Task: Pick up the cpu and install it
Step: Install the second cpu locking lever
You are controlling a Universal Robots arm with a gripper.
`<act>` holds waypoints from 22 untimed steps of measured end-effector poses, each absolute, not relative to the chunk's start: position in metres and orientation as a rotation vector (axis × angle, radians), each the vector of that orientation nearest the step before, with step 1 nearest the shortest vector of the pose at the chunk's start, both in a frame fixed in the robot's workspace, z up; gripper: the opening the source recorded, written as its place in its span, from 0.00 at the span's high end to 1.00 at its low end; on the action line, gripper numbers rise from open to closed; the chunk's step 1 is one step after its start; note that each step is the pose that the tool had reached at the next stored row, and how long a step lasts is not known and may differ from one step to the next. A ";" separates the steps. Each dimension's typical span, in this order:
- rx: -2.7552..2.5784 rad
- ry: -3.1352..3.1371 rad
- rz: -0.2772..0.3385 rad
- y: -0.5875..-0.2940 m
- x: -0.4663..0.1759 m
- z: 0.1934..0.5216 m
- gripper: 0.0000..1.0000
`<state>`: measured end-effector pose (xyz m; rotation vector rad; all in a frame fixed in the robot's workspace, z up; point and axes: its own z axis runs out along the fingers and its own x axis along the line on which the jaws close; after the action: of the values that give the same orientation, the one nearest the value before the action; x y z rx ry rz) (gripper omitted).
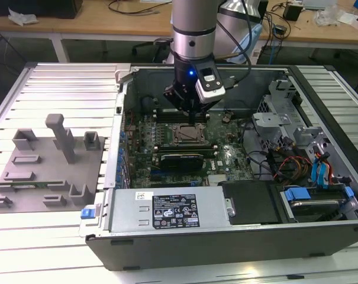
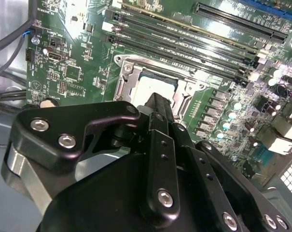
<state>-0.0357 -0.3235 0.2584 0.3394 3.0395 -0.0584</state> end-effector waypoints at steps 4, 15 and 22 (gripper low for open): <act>0.340 3.039 -0.058 -0.328 -0.036 0.258 0.89; 0.340 3.039 -0.058 -0.339 -0.036 0.258 0.89; 0.340 3.039 -0.058 -0.344 -0.036 0.258 0.89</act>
<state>-0.0357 -0.3442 0.2584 0.3397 3.0395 -0.0584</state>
